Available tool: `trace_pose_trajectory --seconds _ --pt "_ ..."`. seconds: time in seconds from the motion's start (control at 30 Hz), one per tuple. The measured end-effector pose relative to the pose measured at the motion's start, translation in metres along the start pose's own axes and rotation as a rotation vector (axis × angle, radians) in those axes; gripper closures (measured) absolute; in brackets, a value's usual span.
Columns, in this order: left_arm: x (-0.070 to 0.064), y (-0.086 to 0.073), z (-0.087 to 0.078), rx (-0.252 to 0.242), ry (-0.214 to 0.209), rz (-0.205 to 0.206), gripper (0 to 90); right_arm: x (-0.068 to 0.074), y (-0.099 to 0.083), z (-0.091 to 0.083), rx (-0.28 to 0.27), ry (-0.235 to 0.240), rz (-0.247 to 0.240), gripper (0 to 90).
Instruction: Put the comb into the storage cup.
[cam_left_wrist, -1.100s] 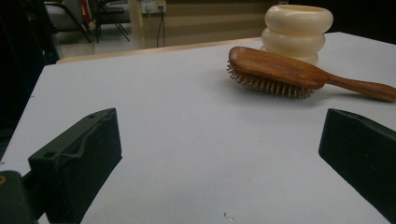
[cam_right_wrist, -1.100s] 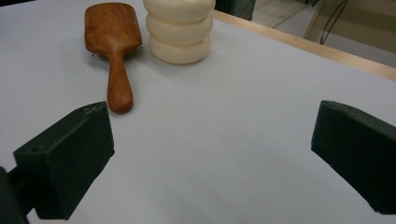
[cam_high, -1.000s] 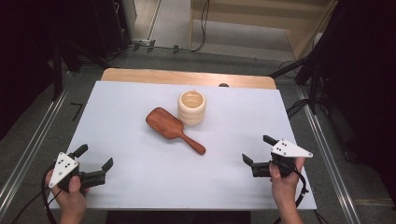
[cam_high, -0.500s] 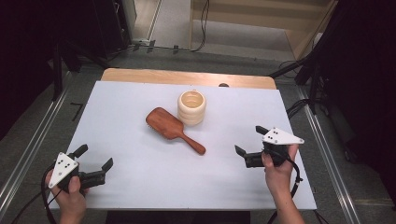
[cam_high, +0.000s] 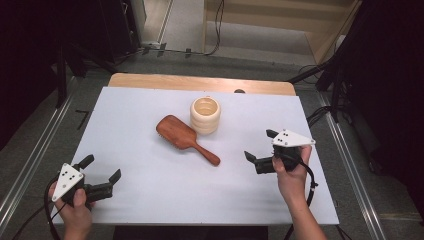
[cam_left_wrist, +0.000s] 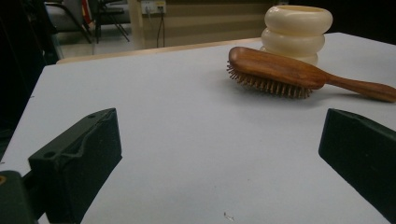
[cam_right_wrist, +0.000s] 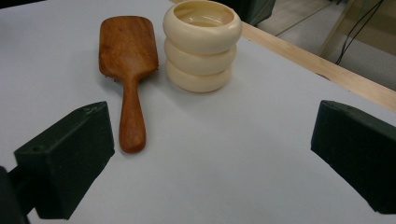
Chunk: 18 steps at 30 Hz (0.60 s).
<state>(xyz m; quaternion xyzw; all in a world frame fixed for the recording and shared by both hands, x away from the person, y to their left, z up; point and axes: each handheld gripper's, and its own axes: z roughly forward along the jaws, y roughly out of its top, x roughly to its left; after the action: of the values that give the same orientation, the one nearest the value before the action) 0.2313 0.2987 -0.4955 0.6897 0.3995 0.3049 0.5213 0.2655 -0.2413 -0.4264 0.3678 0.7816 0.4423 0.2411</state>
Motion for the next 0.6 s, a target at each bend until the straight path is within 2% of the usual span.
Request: trace_pose_trajectory --seconds 0.6 --pt "-0.001 0.0 0.001 0.001 0.003 0.002 0.0 0.005 0.027 0.031 0.064 0.05 -0.031 0.0"
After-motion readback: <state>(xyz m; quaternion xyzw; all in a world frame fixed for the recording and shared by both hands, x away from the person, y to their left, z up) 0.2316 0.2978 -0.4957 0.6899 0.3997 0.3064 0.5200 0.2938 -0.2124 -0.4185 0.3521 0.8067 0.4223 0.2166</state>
